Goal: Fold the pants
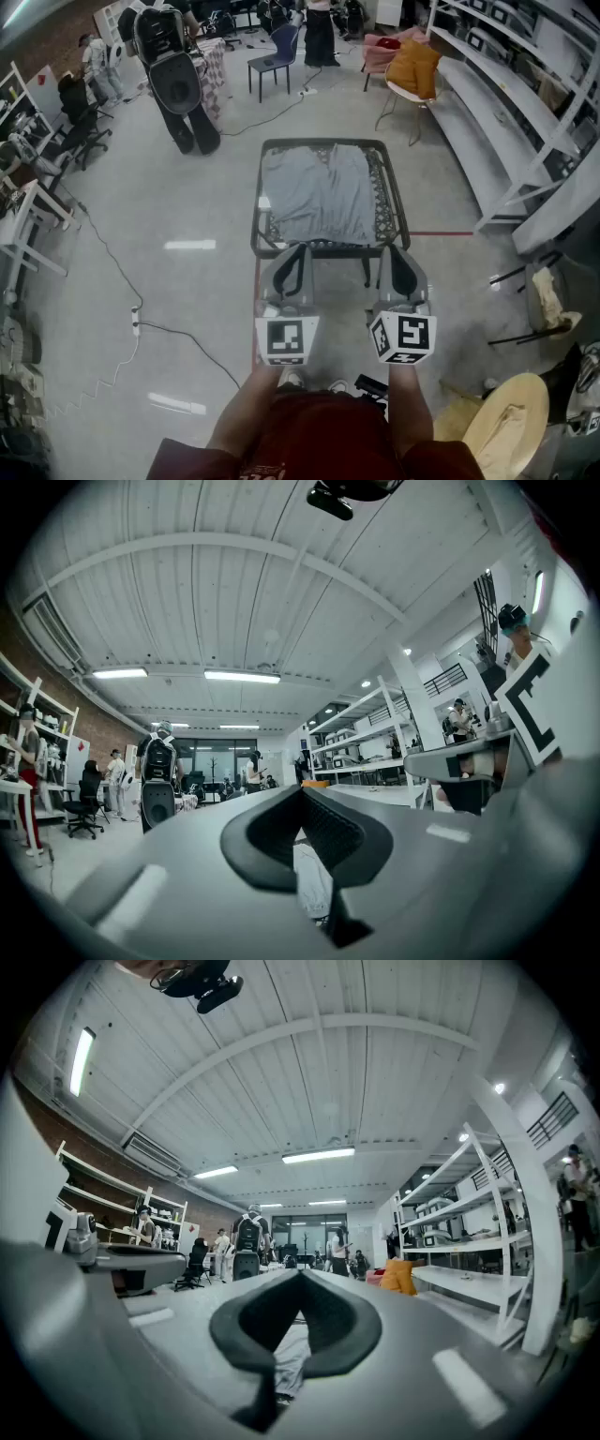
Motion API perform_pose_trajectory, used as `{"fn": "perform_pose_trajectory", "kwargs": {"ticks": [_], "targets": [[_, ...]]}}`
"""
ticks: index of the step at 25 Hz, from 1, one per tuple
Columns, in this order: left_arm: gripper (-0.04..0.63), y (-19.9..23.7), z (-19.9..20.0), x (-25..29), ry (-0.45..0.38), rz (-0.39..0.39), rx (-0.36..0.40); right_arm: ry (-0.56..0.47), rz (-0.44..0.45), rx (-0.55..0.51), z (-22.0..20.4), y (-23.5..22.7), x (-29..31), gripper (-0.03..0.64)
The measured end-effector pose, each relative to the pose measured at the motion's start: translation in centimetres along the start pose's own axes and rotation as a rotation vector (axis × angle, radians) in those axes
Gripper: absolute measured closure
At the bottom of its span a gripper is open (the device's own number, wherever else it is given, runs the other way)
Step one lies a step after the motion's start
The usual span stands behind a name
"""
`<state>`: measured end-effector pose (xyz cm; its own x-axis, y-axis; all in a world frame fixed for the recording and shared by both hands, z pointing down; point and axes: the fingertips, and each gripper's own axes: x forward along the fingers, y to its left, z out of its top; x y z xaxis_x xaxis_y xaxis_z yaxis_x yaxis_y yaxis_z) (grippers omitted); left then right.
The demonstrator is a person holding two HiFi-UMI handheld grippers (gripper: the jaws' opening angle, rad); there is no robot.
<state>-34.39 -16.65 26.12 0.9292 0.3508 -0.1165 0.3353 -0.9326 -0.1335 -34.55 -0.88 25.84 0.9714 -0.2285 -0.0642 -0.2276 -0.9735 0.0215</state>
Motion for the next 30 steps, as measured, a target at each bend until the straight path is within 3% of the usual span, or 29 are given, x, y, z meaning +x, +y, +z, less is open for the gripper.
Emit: {"fn": "perform_pose_trajectory", "kwargs": {"ticks": [15, 30], "targets": [[0.592, -4.5, 1.5, -0.1, -0.029, -0.024, -0.001, -0.014, -0.038, -0.008, 0.3, -3.4, -3.1, 0.615], [0.591, -20.1, 2.7, 2.6, -0.056, -0.193, -0.044, 0.0, -0.186, 0.041, -1.2, -16.2, -12.1, 0.615]]}}
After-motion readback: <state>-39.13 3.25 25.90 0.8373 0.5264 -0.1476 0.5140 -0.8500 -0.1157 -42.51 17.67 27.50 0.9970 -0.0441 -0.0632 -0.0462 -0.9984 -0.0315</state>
